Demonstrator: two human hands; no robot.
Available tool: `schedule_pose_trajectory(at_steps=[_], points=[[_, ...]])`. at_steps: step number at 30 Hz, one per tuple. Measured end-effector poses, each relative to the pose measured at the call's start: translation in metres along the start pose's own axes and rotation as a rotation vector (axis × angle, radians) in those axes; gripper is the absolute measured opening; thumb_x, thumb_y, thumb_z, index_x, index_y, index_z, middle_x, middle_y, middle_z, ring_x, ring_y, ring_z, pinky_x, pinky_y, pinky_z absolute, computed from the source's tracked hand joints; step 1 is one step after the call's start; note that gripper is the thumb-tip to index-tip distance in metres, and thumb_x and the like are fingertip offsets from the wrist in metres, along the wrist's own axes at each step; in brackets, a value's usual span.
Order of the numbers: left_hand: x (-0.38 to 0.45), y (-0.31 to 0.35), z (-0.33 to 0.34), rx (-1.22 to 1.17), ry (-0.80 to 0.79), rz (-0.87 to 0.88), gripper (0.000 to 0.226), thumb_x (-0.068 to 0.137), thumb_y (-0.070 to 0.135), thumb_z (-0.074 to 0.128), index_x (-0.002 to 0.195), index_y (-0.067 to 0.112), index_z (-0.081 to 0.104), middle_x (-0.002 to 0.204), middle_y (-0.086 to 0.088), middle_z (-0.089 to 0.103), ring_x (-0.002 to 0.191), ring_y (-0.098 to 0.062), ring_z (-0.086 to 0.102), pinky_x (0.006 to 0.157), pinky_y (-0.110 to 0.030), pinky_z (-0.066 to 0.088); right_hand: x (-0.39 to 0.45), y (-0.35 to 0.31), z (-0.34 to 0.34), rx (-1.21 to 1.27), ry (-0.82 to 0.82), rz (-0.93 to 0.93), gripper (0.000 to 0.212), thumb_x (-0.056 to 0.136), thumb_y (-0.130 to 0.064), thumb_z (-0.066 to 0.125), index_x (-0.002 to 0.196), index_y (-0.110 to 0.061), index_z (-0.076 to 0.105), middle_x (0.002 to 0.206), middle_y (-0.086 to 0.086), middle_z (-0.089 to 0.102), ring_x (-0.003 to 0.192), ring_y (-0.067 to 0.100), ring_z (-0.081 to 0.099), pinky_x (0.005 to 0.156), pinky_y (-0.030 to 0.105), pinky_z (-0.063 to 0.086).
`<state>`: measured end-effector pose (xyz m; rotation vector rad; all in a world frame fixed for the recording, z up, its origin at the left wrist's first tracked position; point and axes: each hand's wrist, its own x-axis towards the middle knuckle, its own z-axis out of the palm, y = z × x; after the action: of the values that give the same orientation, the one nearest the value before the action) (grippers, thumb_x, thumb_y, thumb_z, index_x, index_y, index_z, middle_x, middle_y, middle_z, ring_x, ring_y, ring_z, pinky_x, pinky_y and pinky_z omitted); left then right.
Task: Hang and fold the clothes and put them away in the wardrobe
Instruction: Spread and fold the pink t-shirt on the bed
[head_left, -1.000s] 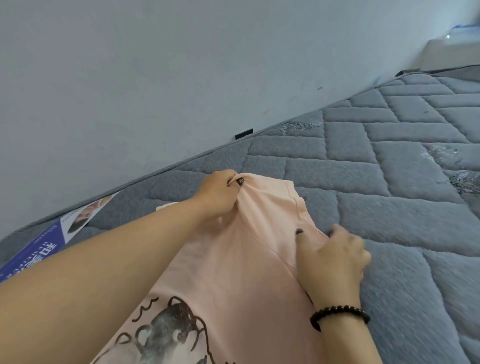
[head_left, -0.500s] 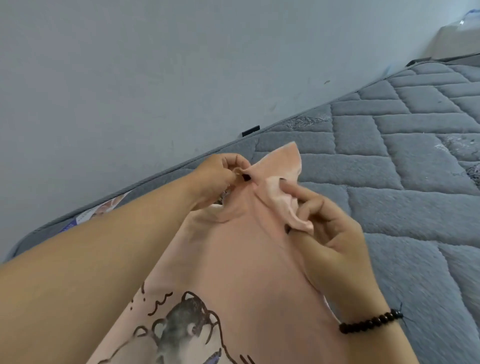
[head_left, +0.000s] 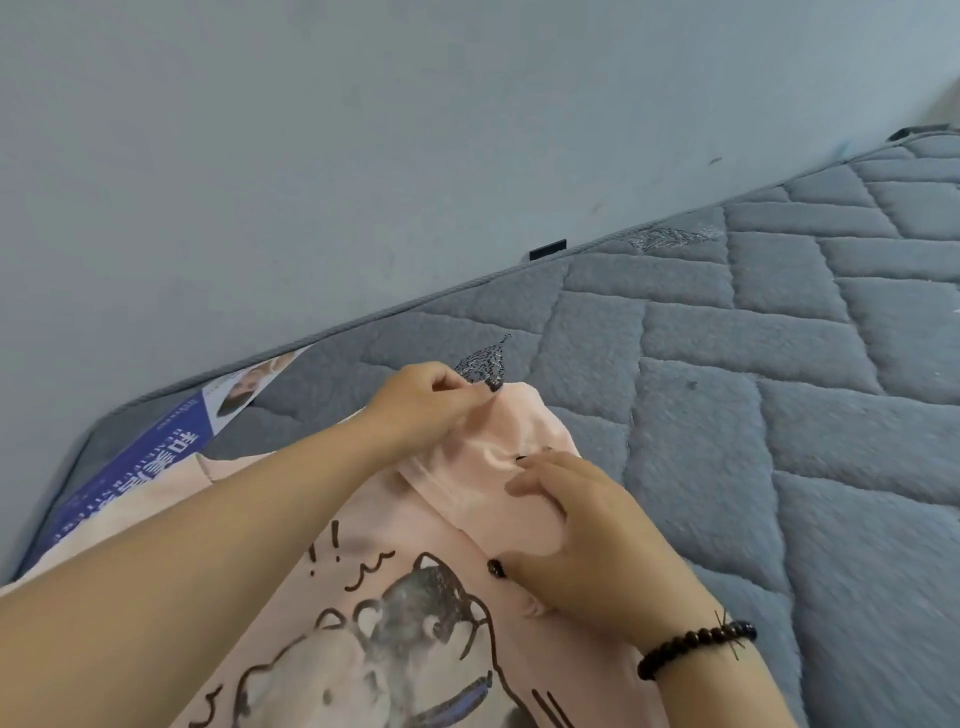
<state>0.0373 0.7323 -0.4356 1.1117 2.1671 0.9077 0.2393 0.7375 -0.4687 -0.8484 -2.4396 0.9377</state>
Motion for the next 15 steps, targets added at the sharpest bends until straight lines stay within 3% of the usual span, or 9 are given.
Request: schedule_pose_trajectory(at_steps=[4,8,12,15], points=[[0.009,0.021,0.011,0.067,-0.082,-0.057,0.047,0.080,0.057,0.064,0.060,0.020,0.045,0.052,0.007,0.043,0.048,-0.012,0.038,0.049,-0.026,0.029,0.001,0.004,0.005,-0.015,0.029,0.001,0.008,0.079,-0.029,0.070,0.088,-0.030,0.071,0.131,-0.027,0.046,0.123,-0.012,0.036,0.097,0.008,0.030],[0.016,0.029,0.010,0.035,-0.247,-0.049,0.044,0.084,0.035,0.068,0.058,0.024,0.034,0.051,0.005,0.031,0.043,-0.012,0.029,0.042,-0.023,0.020,0.002,0.008,0.005,0.042,0.118,-0.051,0.012,0.080,-0.018,0.066,0.076,-0.027,0.072,0.116,-0.028,0.055,0.113,-0.013,0.046,0.090,0.000,0.031],[0.018,0.023,0.004,-0.221,-0.217,-0.040,0.029,0.090,0.024,0.062,0.064,0.023,0.049,0.061,0.000,0.046,0.052,-0.014,0.041,0.047,-0.024,0.027,0.000,-0.001,-0.002,0.204,0.131,-0.133,0.013,0.076,-0.016,0.062,0.073,-0.025,0.070,0.114,-0.023,0.060,0.116,-0.013,0.048,0.097,0.001,0.030],[0.011,0.012,0.003,-0.283,-0.207,-0.059,0.010,0.090,0.013,0.064,0.087,0.021,0.061,0.090,-0.005,0.064,0.065,-0.015,0.054,0.051,-0.023,0.039,-0.002,-0.003,-0.004,0.164,0.027,-0.182,0.022,0.082,-0.009,0.059,0.086,-0.026,0.072,0.119,-0.027,0.055,0.123,-0.016,0.037,0.099,-0.001,0.021]])
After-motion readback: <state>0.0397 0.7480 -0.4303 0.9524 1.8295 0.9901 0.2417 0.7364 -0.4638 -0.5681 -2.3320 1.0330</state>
